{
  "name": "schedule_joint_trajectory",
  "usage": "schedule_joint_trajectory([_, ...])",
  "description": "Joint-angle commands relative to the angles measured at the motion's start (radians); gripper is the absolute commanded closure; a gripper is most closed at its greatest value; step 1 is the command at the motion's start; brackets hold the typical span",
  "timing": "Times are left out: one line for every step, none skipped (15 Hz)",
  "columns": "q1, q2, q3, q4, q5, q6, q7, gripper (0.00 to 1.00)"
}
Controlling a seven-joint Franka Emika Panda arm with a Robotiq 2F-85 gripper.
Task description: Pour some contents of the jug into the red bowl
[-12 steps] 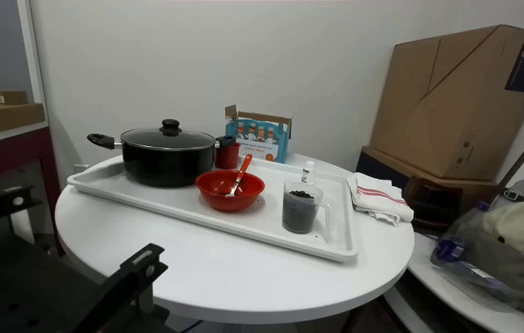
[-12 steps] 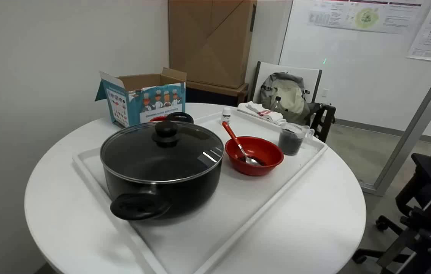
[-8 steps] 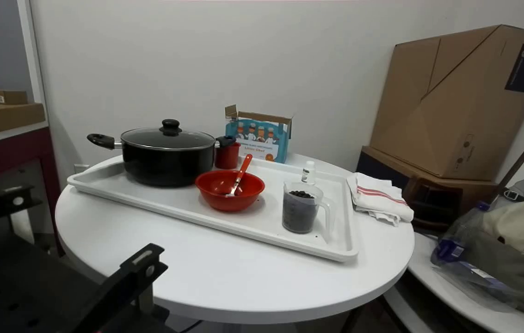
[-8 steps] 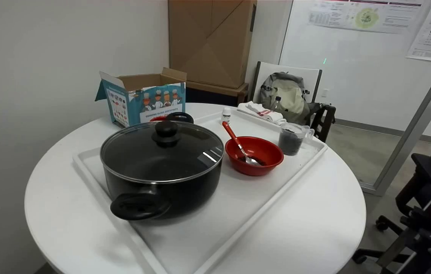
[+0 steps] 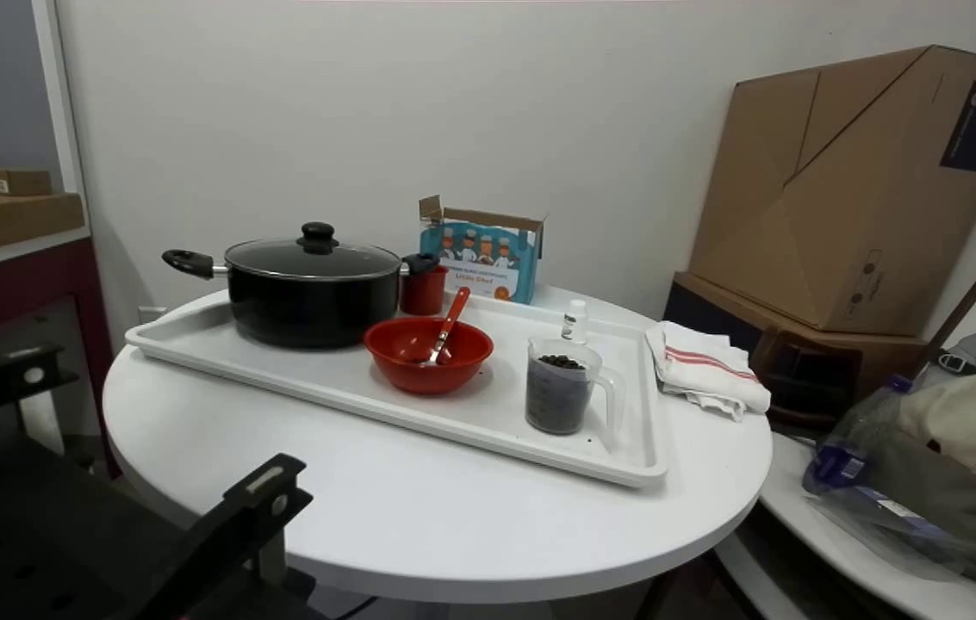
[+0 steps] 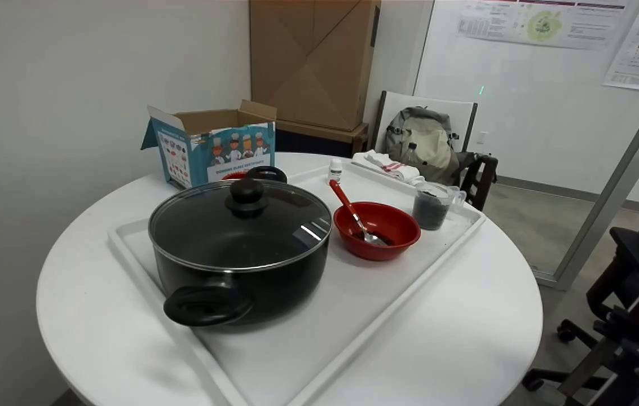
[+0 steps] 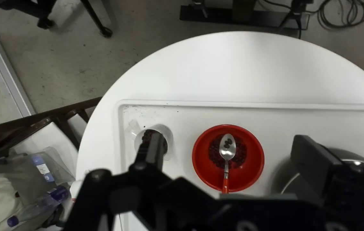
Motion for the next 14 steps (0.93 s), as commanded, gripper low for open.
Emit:
schedule_joint_trajectory([-0.011,0.123,-0.056,0.131,-0.098,-0.088,-0.195,0.0])
schedule_joint_trajectory([-0.017,0.155,-0.07,0.162,-0.131,-0.102,-0.246,0.0])
schedule_joint_trajectory([-0.021,0.182,-0.081,0.188,-0.163,-0.115,-0.292,0.0])
schedule_joint_trajectory([-0.028,0.22,-0.094,0.222,-0.199,-0.123,-0.34,0.0])
schedule_joint_trajectory([-0.032,0.248,-0.105,0.246,-0.232,-0.126,-0.386,0.0])
schedule_joint_trajectory([-0.04,0.286,-0.118,0.274,-0.267,-0.122,-0.438,0.0])
schedule_joint_trajectory([-0.045,0.314,-0.126,0.294,-0.299,-0.119,-0.482,0.0])
schedule_joint_trajectory([-0.054,0.348,-0.138,0.308,-0.33,-0.095,-0.528,0.0])
schedule_joint_trajectory([-0.061,0.374,-0.146,0.323,-0.353,-0.083,-0.568,0.0])
schedule_joint_trajectory([-0.069,0.396,-0.156,0.33,-0.364,-0.059,-0.623,0.0])
schedule_joint_trajectory([-0.076,0.415,-0.161,0.339,-0.373,-0.046,-0.667,0.0])
schedule_joint_trajectory([-0.086,0.432,-0.167,0.339,-0.371,-0.018,-0.725,0.0])
schedule_joint_trajectory([-0.094,0.448,-0.17,0.344,-0.373,0.001,-0.766,0.0])
schedule_joint_trajectory([-0.103,0.456,-0.173,0.334,-0.363,0.032,-0.814,0.0])
